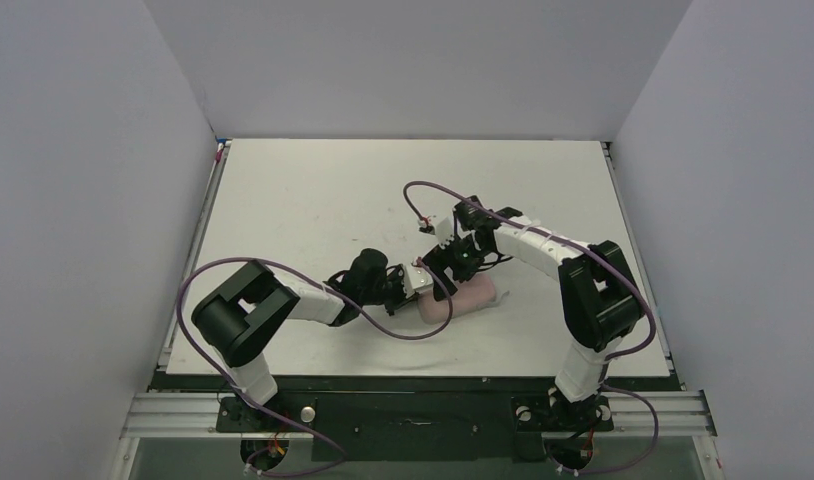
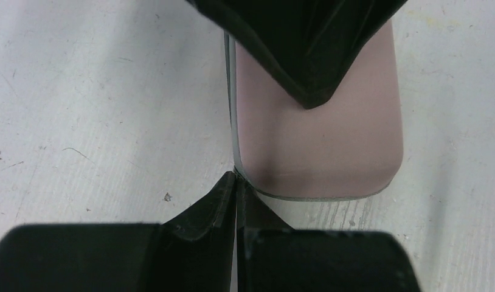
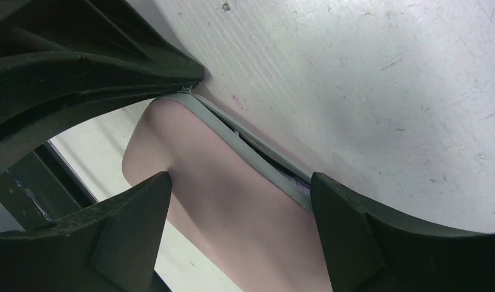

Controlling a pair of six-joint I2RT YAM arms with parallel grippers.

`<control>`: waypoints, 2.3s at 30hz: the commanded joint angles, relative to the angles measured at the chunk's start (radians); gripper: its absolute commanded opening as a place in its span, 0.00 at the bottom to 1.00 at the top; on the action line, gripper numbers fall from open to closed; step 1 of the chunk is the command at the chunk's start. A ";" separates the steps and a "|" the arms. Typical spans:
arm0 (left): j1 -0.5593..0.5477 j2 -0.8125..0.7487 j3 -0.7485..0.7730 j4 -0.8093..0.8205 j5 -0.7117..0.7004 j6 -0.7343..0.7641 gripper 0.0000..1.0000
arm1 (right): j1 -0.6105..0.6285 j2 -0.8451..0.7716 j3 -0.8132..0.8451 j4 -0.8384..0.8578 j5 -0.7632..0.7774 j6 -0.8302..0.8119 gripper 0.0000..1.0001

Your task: Open the umbrella

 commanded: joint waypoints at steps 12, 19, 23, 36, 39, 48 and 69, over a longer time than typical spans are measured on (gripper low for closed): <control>0.004 -0.096 -0.035 -0.100 0.030 0.005 0.00 | -0.003 0.066 -0.044 0.007 0.125 -0.132 0.33; -0.029 -0.165 -0.088 -0.129 0.038 0.026 0.00 | -0.035 0.086 -0.037 0.006 0.151 -0.113 0.19; -0.083 -0.163 -0.088 -0.124 0.028 -0.023 0.00 | -0.045 0.086 -0.033 0.021 0.127 -0.082 0.08; -0.199 -0.083 -0.059 0.014 -0.068 -0.270 0.00 | -0.083 0.012 -0.096 0.211 0.097 0.161 0.00; -0.150 -0.069 -0.051 0.026 -0.077 -0.312 0.00 | -0.092 -0.003 -0.109 0.242 0.084 0.190 0.00; -0.032 -0.045 -0.015 -0.023 -0.022 -0.126 0.00 | -0.113 0.017 -0.028 -0.059 -0.059 -0.126 0.49; -0.019 -0.060 -0.016 -0.055 0.016 -0.087 0.00 | -0.046 0.018 -0.003 -0.139 -0.179 0.150 0.72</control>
